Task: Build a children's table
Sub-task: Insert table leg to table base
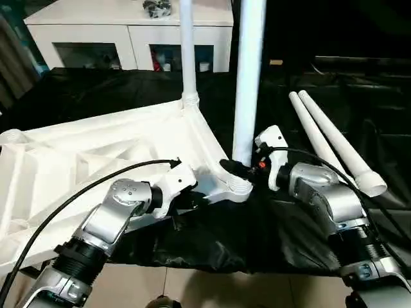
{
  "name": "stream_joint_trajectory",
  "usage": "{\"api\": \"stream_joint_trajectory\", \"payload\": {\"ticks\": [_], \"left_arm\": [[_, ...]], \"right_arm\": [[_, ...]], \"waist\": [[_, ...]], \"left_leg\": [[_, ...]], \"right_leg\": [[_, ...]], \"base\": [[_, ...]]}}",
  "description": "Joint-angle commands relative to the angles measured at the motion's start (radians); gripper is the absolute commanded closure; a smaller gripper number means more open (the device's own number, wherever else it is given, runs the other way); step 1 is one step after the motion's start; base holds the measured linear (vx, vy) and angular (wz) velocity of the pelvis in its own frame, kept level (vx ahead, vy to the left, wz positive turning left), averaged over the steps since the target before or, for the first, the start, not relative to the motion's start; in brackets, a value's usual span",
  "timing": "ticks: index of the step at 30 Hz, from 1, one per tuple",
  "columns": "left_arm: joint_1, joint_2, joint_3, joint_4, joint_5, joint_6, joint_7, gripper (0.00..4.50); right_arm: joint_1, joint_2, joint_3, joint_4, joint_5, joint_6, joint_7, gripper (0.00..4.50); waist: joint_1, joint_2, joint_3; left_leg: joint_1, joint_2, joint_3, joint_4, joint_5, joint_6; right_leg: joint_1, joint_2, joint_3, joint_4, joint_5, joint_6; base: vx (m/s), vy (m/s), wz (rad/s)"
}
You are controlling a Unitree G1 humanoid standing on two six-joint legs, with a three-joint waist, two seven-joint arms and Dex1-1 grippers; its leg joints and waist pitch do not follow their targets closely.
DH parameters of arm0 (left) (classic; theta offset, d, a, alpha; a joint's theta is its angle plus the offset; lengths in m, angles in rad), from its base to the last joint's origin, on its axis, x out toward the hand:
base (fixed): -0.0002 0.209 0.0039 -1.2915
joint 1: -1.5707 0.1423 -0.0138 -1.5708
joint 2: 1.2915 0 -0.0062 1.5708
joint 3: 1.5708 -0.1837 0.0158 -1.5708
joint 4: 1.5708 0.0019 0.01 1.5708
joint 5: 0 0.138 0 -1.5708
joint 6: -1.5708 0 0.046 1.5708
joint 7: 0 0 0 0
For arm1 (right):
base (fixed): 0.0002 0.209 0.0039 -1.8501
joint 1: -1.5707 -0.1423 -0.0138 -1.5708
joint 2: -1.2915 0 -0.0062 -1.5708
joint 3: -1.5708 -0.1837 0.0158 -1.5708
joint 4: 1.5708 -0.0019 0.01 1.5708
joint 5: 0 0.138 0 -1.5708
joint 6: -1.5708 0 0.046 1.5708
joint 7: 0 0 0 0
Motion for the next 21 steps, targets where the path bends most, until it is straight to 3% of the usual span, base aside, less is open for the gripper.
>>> {"api": "stream_joint_trajectory", "payload": {"ticks": [1, 4, 11, 17, 21], "left_arm": [[-0.018, -0.002, 0.016, 0.006, -0.02, -0.031, -0.012, 4.5], [-0.029, -0.005, 0.028, 0.024, -0.022, -0.033, -0.008, 4.5], [-0.045, -0.019, 0.034, 0.059, -0.01, -0.044, 0.014, 4.5], [-0.062, -0.031, 0.037, 0.092, -0.001, -0.058, 0.021, 4.5], [-0.071, -0.035, 0.035, 0.102, 0.005, -0.063, 0.018, 4.5]], "right_arm": [[0.017, 0.004, -0.001, 0.03, 0.008, 0.019, 0.009, 2.61], [0.068, 0.006, -0.062, 0.061, 0.04, 0.008, -0.009, 2.61], [0.158, 0.015, -0.113, 0.061, 0.065, -0.041, -0.019, 2.61], [0.217, 0.009, -0.069, 0.018, 0.02, -0.112, -0.024, 2.61], [0.215, 0.004, -0.029, -0.015, -0.013, -0.129, -0.022, 2.61]], "waist": [[0.004, -0.013, -0.065], [0.009, -0.009, -0.063], [0.01, -0.006, -0.061], [0.01, -0.004, -0.056], [0.009, -0.005, -0.055]], "left_leg": [[0.028, 0.057, -0.032, -0.076, -0.247, 0.001], [0.031, 0.056, -0.031, -0.076, -0.264, -0.003], [0.036, 0.058, -0.035, -0.083, -0.322, -0.021], [0.043, 0.057, -0.039, -0.087, -0.39, -0.038], [0.04, 0.058, -0.042, -0.091, -0.394, -0.041]], "right_leg": [[0.037, -0.064, 0.046, -0.073, -0.239, -0.199], [0.036, -0.067, 0.048, -0.081, -0.267, -0.194], [0.034, -0.068, 0.047, -0.089, -0.333, -0.176], [0.028, -0.07, 0.046, -0.102, -0.438, -0.148], [0.029, -0.069, 0.046, -0.101, -0.449, -0.137]], "base": [[0.0, 0.0, 0.0], [0.0, 0.0, 0.0], [0.0, 0.0, 0.0], [0.0, 0.0, 0.0], [0.0, 0.0, 0.0]]}}
